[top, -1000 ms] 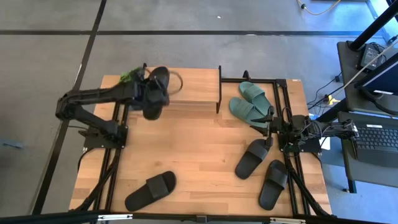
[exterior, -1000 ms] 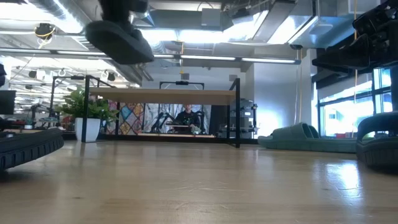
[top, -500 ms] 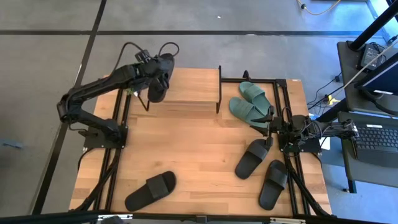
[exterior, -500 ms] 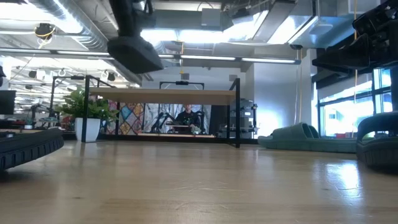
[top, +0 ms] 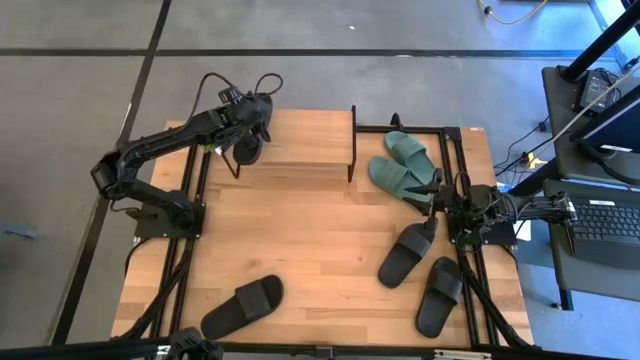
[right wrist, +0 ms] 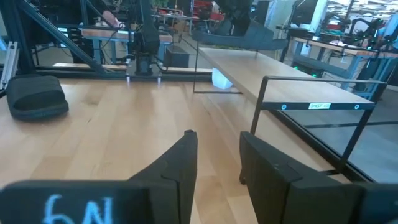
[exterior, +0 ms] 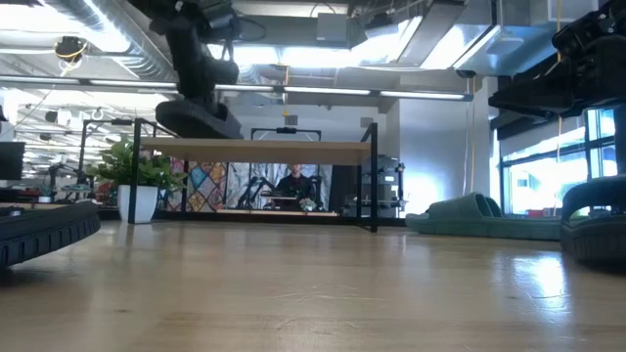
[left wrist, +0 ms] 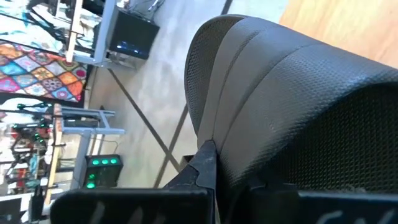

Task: Pick and place slides into the shelf
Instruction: Put the black slipper on the shelf

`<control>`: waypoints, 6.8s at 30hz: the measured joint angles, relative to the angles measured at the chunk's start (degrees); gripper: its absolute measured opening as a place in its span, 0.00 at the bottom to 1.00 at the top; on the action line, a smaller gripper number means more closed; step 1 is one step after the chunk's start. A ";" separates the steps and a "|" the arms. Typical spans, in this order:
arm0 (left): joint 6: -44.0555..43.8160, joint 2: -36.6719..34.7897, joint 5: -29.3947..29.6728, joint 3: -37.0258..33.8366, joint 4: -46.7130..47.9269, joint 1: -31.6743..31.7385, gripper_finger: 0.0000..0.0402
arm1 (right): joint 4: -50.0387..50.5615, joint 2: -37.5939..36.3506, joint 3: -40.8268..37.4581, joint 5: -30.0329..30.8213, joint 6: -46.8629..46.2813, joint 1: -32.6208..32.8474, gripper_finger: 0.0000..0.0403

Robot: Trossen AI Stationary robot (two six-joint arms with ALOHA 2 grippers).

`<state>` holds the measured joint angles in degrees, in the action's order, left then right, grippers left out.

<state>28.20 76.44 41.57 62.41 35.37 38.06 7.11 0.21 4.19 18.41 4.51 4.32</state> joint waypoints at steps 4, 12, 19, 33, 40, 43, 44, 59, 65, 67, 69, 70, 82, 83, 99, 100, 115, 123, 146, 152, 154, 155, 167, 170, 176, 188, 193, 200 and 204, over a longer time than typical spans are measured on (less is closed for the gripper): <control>0.68 0.00 -0.37 -1.43 -1.40 1.56 0.01 | -0.02 0.00 0.00 0.00 -0.16 0.00 0.30; 0.55 -0.10 -0.56 -3.80 -1.81 3.74 0.01 | 0.00 0.00 0.00 0.07 -0.76 0.00 0.30; 0.47 -0.15 -0.40 -4.50 -1.90 4.18 0.05 | 0.00 0.00 -0.02 0.17 -0.76 -0.02 0.30; -1.21 -0.11 -0.80 -4.61 -2.05 4.15 0.20 | 0.00 0.00 -0.04 0.15 -0.56 -0.01 0.30; -1.29 -0.04 -1.03 -4.63 -2.33 4.15 0.38 | 0.00 0.00 -0.04 0.15 -0.32 -0.01 0.30; -0.96 -0.04 -0.68 -4.63 -3.09 4.15 0.44 | 0.00 0.00 -0.04 0.13 -0.32 -0.01 0.30; -0.79 -0.04 -0.62 -4.63 -3.10 4.15 0.46 | 0.00 0.00 -0.04 0.13 -0.33 0.00 0.30; 0.92 -0.04 -0.34 -4.63 -2.84 4.15 0.48 | 0.00 0.00 -0.04 0.09 -0.36 0.00 0.30; 0.99 -0.05 -0.65 -4.63 -2.38 4.13 0.48 | 0.02 0.00 -0.04 0.04 -0.86 0.00 0.30; 1.01 -0.40 -0.98 -4.63 -1.64 4.15 0.48 | 0.02 0.00 -0.04 0.04 -1.00 -0.01 0.30; 0.99 -1.18 -1.73 -4.63 -1.02 3.98 0.48 | 0.02 0.00 -0.04 0.04 -1.00 0.00 0.30; 0.93 -1.66 -2.63 -4.63 -0.81 3.88 0.48 | 0.02 0.00 -0.04 0.04 -1.00 0.00 0.30; -3.49 -7.34 -9.70 -4.55 4.21 3.52 0.48 | 0.04 0.00 -0.04 0.04 -1.03 0.00 0.30; -4.21 -7.32 -9.78 -4.55 5.91 3.52 0.48 | 0.04 0.00 -0.04 0.07 -1.03 -0.02 0.30; -6.81 -10.62 -14.47 -1.98 10.26 3.39 0.48 | 0.98 0.00 -0.04 0.02 -1.31 0.00 0.30; -6.81 -10.89 -14.51 -1.44 10.51 3.39 0.48 | 0.98 0.00 -0.04 0.02 -1.21 0.00 0.30; -12.67 -17.36 -41.00 13.84 23.79 -10.79 0.48 | 1.49 0.00 -0.04 0.02 -1.04 -0.02 0.30; -13.32 -22.71 -43.32 10.46 22.56 -38.51 0.48 | 1.55 0.00 -0.04 0.02 -0.89 -0.02 0.30; -45.00 5.20 -5.91 -5.30 2.29 -95.26 0.48 | 1.33 0.00 -0.04 0.02 -2.76 -0.02 0.30; -56.00 14.06 -5.86 -5.11 -0.38 -99.07 0.48 | 1.33 0.00 -0.04 0.02 -2.77 -0.02 0.30; -58.17 16.01 -5.85 -5.11 -1.89 -100.00 0.48 | 1.33 0.00 -0.04 0.02 -2.77 -0.02 0.30; -58.95 16.64 -5.85 -5.11 -2.34 -100.45 0.48 | 1.31 0.00 -0.04 0.02 -2.77 -0.02 0.30; -63.39 19.08 -9.10 -5.07 0.18 -101.79 0.48 | 0.81 0.00 -0.04 0.02 -3.21 -0.01 0.30; -61.52 19.08 -9.01 -5.05 2.86 -101.13 0.48 | 0.83 0.00 -0.04 0.02 -4.28 -0.02 0.30; -54.46 20.19 -7.11 -5.05 5.36 -98.25 0.48 | 0.85 0.00 -0.04 0.02 -4.29 -0.01 0.30; -53.40 24.06 -4.68 -4.96 4.35 -96.23 0.48 | 0.86 0.00 -0.04 0.02 -4.21 -0.01 0.30; -53.49 24.10 -4.09 -5.02 3.84 -96.23 0.48 | 0.87 0.00 -0.04 0.02 -4.27 -0.02 0.30; -53.52 24.13 -3.28 -5.09 3.57 -96.21 0.48 | 0.87 0.00 -0.04 0.02 -4.41 -0.02 0.30; -53.52 24.15 -3.23 -5.09 3.51 -96.21 0.48 | 0.87 0.00 -0.04 0.02 -4.45 0.00 0.30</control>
<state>-25.32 100.60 38.34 57.32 38.88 -58.15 7.99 0.21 4.14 18.44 0.05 4.32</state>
